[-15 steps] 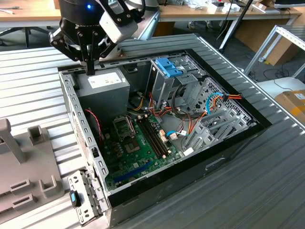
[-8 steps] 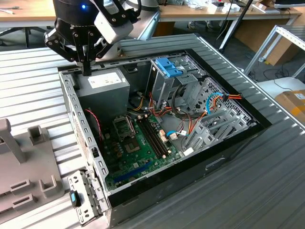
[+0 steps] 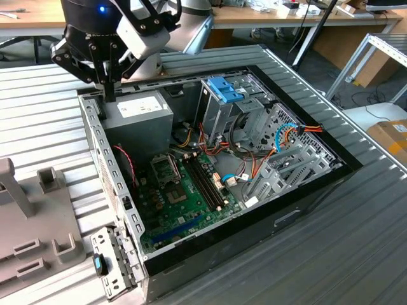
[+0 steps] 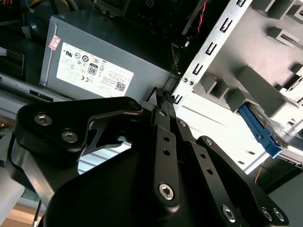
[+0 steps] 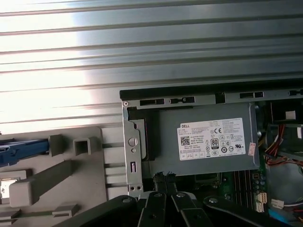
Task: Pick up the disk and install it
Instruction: 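Reach for the disk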
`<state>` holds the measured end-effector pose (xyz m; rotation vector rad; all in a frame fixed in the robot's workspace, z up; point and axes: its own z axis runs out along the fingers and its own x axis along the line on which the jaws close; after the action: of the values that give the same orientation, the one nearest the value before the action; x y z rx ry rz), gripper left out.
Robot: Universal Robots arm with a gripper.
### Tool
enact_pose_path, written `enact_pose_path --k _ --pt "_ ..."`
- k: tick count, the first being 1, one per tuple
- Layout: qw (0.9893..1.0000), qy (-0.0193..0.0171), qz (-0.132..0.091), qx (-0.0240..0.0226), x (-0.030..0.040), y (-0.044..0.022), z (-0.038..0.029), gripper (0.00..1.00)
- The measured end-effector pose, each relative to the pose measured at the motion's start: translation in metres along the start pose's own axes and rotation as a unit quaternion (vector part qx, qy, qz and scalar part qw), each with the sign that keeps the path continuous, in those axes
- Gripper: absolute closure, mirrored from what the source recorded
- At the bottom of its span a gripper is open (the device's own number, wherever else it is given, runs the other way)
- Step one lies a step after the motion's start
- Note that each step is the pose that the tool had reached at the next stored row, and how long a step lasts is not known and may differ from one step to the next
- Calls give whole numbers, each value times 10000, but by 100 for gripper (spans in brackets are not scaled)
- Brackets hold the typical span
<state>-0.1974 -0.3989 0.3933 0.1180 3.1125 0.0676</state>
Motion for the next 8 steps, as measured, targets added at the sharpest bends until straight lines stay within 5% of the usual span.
enact_pose_path --k 8 --pt "10000 0 0 0 115 -9 -3 89"
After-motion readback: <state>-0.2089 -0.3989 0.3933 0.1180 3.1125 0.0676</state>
